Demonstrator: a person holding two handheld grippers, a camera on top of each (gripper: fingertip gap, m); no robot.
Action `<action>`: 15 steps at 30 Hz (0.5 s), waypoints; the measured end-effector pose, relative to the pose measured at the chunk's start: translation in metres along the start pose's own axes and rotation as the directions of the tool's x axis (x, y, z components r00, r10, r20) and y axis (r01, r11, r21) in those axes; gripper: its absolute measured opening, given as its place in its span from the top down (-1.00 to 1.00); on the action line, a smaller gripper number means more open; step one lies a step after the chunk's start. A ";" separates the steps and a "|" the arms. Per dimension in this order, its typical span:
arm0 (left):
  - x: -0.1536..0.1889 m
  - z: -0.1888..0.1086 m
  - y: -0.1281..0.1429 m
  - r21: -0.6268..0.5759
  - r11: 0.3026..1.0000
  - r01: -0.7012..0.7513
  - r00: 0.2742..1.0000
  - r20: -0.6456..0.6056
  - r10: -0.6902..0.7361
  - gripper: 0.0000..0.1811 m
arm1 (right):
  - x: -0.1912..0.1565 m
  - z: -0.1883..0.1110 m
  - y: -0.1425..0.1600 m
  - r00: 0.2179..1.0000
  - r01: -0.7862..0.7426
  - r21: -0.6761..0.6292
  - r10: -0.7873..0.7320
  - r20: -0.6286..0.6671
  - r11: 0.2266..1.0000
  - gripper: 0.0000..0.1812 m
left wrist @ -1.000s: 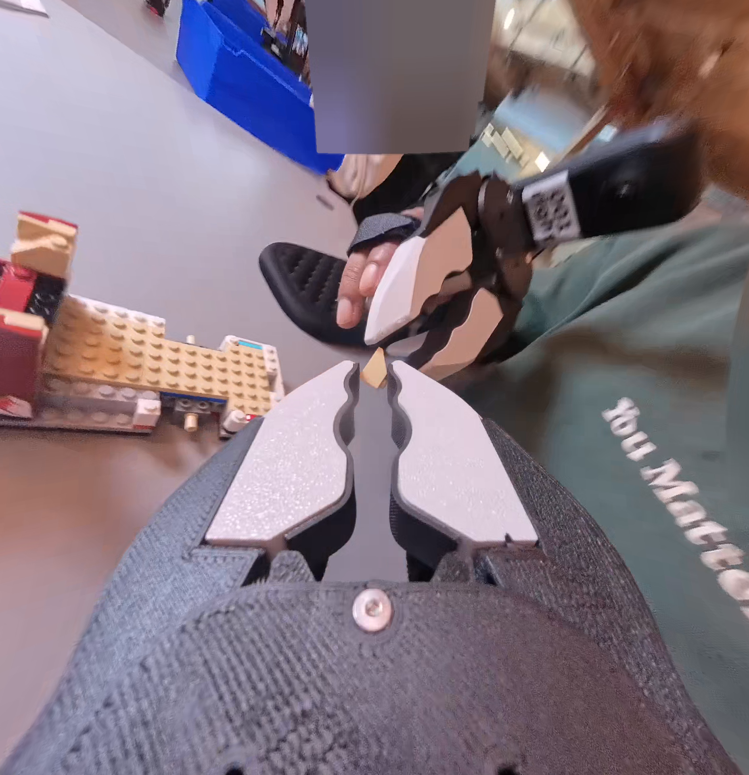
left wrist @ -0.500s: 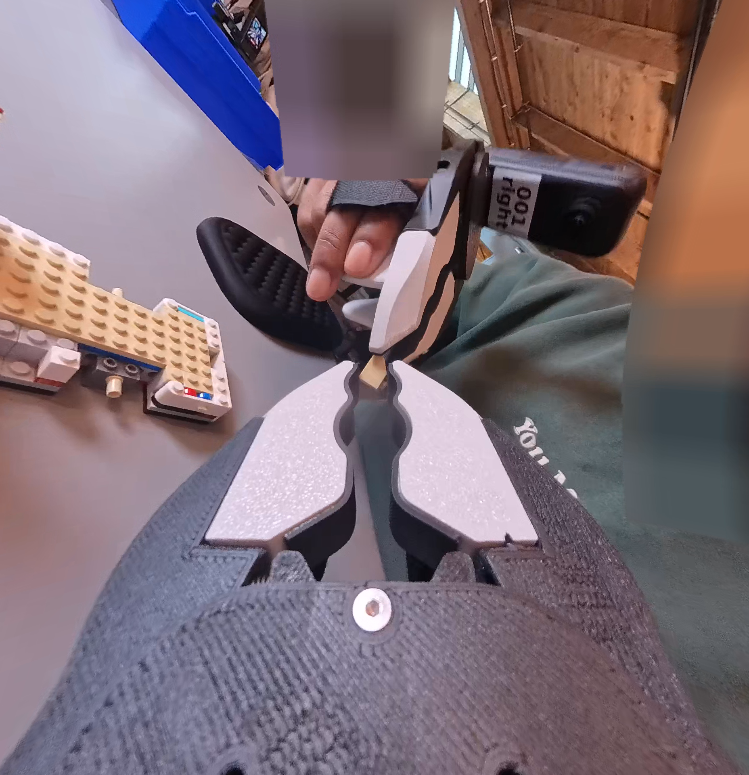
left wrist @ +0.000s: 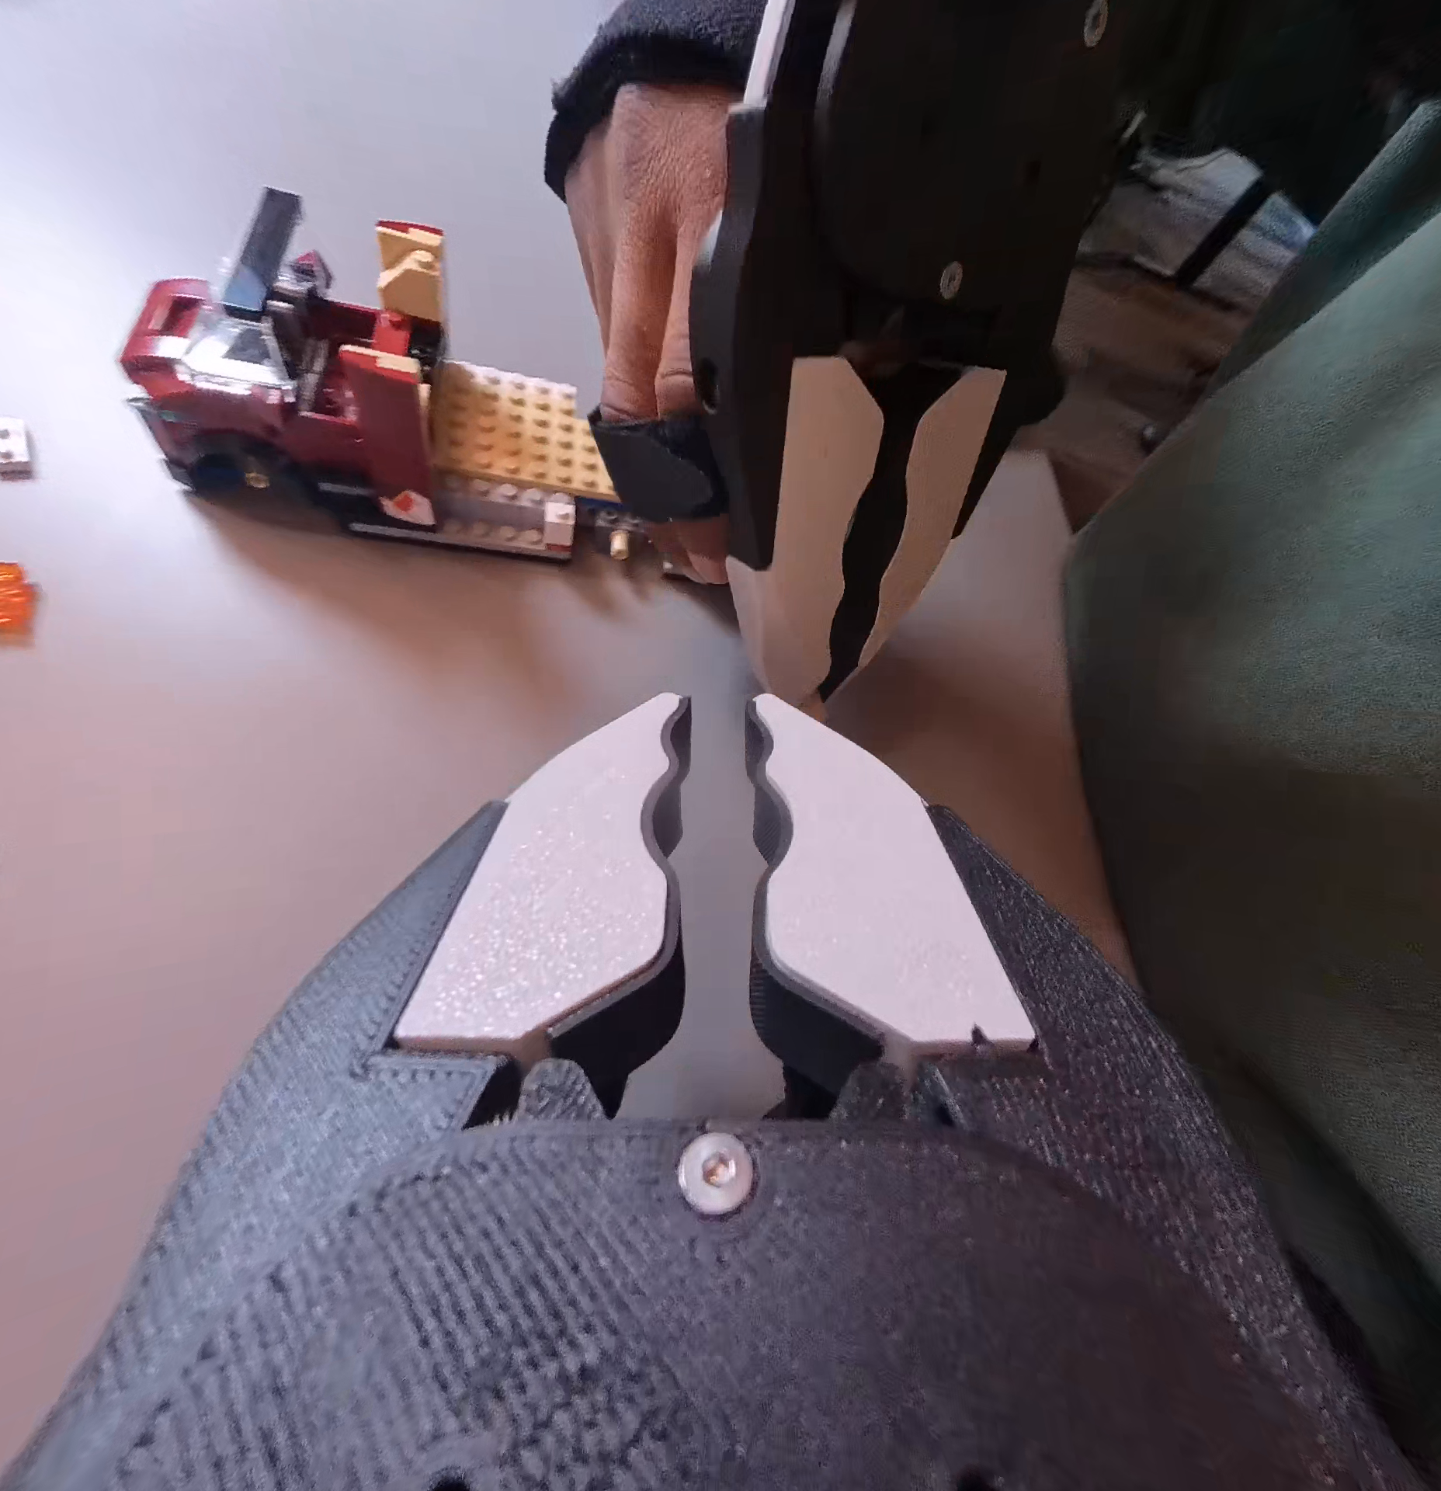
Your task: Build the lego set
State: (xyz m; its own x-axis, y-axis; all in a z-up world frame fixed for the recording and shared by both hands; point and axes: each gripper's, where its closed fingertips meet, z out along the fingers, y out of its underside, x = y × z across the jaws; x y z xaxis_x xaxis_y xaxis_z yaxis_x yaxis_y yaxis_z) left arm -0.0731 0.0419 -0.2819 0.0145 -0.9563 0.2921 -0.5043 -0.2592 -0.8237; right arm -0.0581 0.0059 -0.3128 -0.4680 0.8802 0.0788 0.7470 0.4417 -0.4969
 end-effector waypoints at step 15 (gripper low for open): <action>-0.024 -0.005 0.017 -0.020 0.999 -0.026 0.993 0.111 0.028 0.89 | 0.041 -0.011 0.037 0.996 0.093 -0.215 -0.092 0.013 0.972 0.78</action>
State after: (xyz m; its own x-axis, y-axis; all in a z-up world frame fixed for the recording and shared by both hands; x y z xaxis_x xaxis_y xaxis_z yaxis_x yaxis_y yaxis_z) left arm -0.0868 0.0614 -0.3007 0.0964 -0.9722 0.2134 -0.5214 -0.2320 -0.8212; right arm -0.0444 0.0605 -0.3189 -0.5409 0.8334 0.1132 0.7842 0.5484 -0.2903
